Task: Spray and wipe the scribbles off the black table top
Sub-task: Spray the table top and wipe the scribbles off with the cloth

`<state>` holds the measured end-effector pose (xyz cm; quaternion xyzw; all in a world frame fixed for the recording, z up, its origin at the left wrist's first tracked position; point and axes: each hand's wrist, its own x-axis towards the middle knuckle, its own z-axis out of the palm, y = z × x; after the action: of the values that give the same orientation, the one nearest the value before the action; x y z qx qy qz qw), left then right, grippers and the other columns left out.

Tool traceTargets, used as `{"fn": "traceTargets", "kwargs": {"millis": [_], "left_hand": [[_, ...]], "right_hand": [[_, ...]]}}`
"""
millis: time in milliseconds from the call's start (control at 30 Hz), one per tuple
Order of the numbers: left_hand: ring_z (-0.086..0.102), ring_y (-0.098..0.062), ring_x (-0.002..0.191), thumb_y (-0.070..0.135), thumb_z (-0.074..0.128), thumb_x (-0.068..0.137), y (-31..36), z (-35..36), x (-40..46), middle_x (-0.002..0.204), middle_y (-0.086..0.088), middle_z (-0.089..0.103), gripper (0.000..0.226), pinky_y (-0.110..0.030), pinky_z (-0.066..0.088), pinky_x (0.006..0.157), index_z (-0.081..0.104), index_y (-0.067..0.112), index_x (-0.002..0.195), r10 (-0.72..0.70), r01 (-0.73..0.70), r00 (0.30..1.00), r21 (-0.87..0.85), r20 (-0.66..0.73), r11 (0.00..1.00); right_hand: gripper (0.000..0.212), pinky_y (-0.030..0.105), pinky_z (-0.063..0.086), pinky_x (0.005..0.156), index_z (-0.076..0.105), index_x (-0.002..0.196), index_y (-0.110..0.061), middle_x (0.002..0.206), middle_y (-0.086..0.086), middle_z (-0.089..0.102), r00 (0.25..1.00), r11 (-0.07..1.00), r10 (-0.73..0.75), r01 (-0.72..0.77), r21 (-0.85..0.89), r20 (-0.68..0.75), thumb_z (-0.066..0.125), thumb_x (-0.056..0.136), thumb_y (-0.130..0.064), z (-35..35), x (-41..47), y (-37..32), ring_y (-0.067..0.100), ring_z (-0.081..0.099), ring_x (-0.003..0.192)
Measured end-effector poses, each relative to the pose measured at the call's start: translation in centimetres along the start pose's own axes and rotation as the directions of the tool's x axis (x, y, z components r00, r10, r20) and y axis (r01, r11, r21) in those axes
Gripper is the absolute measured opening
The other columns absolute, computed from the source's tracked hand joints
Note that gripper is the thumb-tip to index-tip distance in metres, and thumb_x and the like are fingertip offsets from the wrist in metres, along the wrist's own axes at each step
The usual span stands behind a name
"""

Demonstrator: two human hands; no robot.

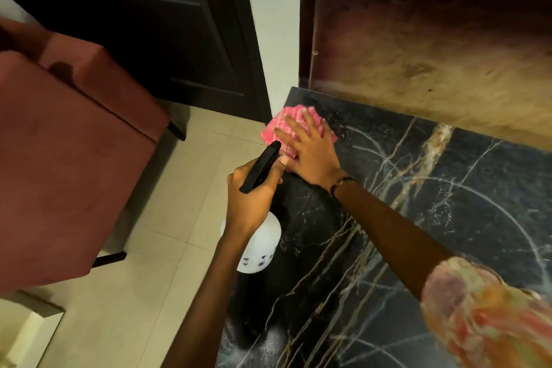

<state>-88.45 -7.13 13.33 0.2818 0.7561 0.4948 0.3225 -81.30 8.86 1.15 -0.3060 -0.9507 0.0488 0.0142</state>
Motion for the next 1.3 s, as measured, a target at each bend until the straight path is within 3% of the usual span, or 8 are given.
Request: {"fn": "traceTargets", "kwargs": {"millis": [167, 267, 367, 500, 633, 800, 1133, 1300], "left_hand": [[0.046, -0.014, 0.042, 0.041, 0.064, 0.085, 0.6, 1.6, 0.2, 0.064, -0.023, 0.061, 0.039, -0.029, 0.039, 0.048, 0.064, 0.005, 0.070, -0.022, 0.023, 0.999, -0.024, 0.032, 0.999], [0.054, -0.004, 0.042, 0.040, 0.064, 0.085, 0.8, 2.5, 0.3, 0.062, 0.001, 0.065, 0.024, -0.015, 0.039, 0.049, 0.066, 0.023, 0.068, -0.048, 0.050, 0.998, -0.051, 0.037, 0.997], [0.055, -0.004, 0.043, 0.040, 0.064, 0.084, 1.0, 3.4, 0.2, 0.062, 0.006, 0.065, 0.022, -0.015, 0.039, 0.049, 0.066, 0.026, 0.068, -0.047, 0.049, 0.998, -0.059, 0.036, 0.997], [0.057, -0.004, 0.044, 0.044, 0.065, 0.082, 1.0, 4.2, -0.1, 0.060, 0.006, 0.066, 0.025, -0.012, 0.040, 0.048, 0.068, 0.027, 0.065, -0.036, 0.038, 0.999, -0.059, 0.036, 0.998], [0.051, -0.003, 0.040, 0.041, 0.064, 0.084, 1.2, 5.3, -0.4, 0.054, 0.005, 0.062, 0.027, -0.011, 0.038, 0.044, 0.066, 0.024, 0.063, 0.003, -0.002, 0.998, -0.029, 0.061, 1.000], [0.053, -0.002, 0.042, 0.047, 0.064, 0.082, 1.9, 7.2, -0.8, 0.054, 0.009, 0.063, 0.023, -0.010, 0.038, 0.044, 0.069, 0.032, 0.065, -0.011, 0.014, 0.996, -0.031, 0.094, 0.999], [0.053, -0.001, 0.043, 0.047, 0.064, 0.083, 2.5, 10.1, -2.0, 0.059, 0.007, 0.065, 0.027, -0.010, 0.036, 0.047, 0.069, 0.028, 0.065, 0.007, -0.006, 0.994, -0.010, 0.110, 1.000], [0.046, -0.001, 0.037, 0.039, 0.065, 0.085, 2.7, 11.6, -2.8, 0.057, -0.002, 0.061, 0.031, -0.011, 0.034, 0.042, 0.067, 0.015, 0.065, 0.051, -0.050, 0.990, -0.008, 0.132, 0.999]], "right_hand": [[0.065, 0.060, 0.016, 0.116, 0.033, 0.145, -0.037, 0.158, 0.003, 0.027, 0.987, 0.988, -0.155, 0.154, -0.022, -0.052, 0.040, 0.085, -0.064, 0.5, -9.3, 4.0, 0.035, 0.010, 0.148], [0.066, 0.060, 0.016, 0.116, 0.031, 0.146, -0.037, 0.159, 0.004, 0.025, 0.999, 0.999, -0.026, 0.025, -0.026, -0.047, 0.043, 0.085, -0.062, -0.4, -8.6, 8.3, 0.036, 0.011, 0.148], [0.067, 0.062, 0.016, 0.115, 0.034, 0.146, -0.034, 0.158, 0.007, 0.027, 0.990, 0.990, 0.140, -0.139, 0.029, -0.026, 0.057, 0.086, -0.054, -1.5, -4.0, 10.2, 0.039, 0.013, 0.147], [0.063, 0.068, 0.015, 0.111, 0.029, 0.147, -0.036, 0.160, 0.003, 0.020, 0.970, 0.968, 0.245, -0.245, 0.048, -0.002, 0.049, 0.091, -0.055, -1.7, 0.3, 8.9, 0.040, 0.008, 0.147], [0.061, 0.061, 0.007, 0.117, 0.025, 0.148, -0.038, 0.162, 0.004, 0.015, 0.997, 0.997, 0.074, -0.074, -0.001, 0.004, 0.037, 0.093, -0.060, -0.9, -3.0, 6.6, 0.037, 0.001, 0.148], [0.062, 0.062, 0.021, 0.114, 0.037, 0.144, -0.036, 0.157, 0.004, 0.029, 0.996, 0.997, -0.083, 0.083, 0.005, -0.042, 0.040, 0.088, -0.062, -1.0, -12.5, 8.7, 0.037, 0.015, 0.147], [0.067, 0.064, 0.015, 0.114, 0.027, 0.148, -0.036, 0.161, 0.004, 0.020, 0.950, 0.950, 0.311, -0.311, 0.022, 0.004, 0.049, 0.089, -0.059, -2.7, -7.0, 15.8, 0.041, 0.012, 0.146], [0.069, 0.066, 0.015, 0.114, 0.031, 0.147, -0.034, 0.159, 0.007, 0.025, 0.997, 0.997, 0.074, -0.074, -0.002, -0.031, 0.045, 0.087, -0.065, -1.5, -13.3, 12.0, 0.041, 0.009, 0.147]]}}
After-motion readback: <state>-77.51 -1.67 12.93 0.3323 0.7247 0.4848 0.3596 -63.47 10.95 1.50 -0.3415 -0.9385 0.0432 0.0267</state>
